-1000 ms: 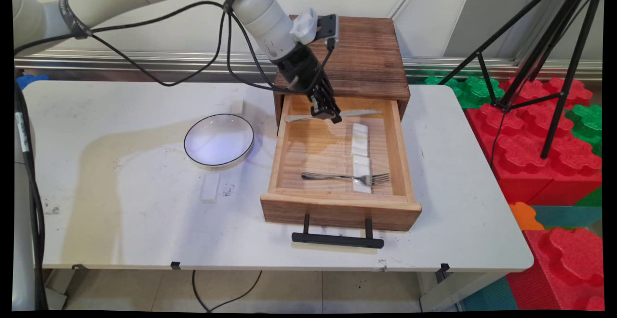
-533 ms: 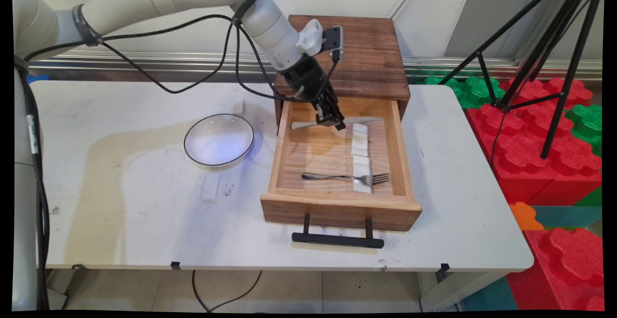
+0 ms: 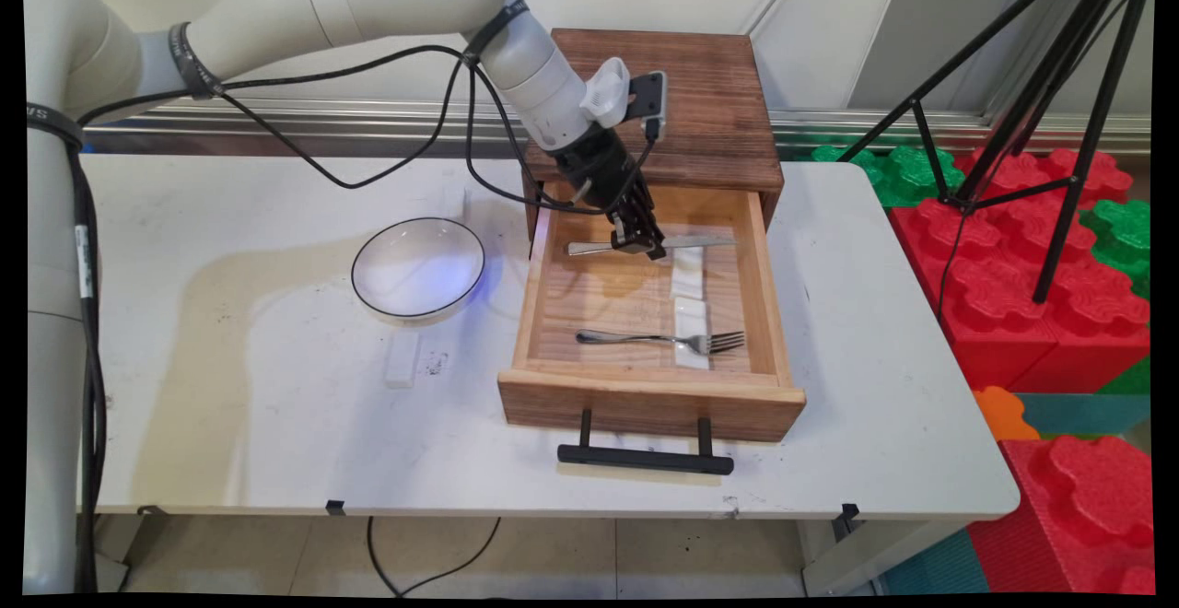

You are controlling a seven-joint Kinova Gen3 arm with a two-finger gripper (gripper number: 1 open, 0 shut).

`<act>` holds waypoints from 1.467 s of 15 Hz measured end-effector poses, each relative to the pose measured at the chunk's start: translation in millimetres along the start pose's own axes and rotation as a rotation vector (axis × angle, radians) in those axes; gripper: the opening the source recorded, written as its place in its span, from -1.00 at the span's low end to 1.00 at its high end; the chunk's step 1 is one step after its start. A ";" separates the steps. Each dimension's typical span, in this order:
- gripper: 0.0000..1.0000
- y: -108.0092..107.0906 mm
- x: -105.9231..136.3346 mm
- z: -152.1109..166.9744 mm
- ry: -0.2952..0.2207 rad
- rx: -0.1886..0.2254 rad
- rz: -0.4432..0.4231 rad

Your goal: Place the picked object into the drawer

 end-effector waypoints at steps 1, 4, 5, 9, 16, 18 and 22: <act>-1.00 -0.5 -0.6 2.6 -0.004 0.000 0.004; -1.00 -2.0 -2.4 8.8 -0.015 0.000 0.011; -1.00 -2.8 -3.1 11.5 -0.019 0.001 0.014; -1.00 -5.9 -4.7 21.9 -0.028 0.006 0.020; 1.00 -7.2 -7.2 34.3 -0.034 0.009 0.013; 1.00 -7.2 -7.2 35.8 -0.034 0.014 0.013; 1.00 -8.0 -6.5 34.3 -0.033 0.037 0.015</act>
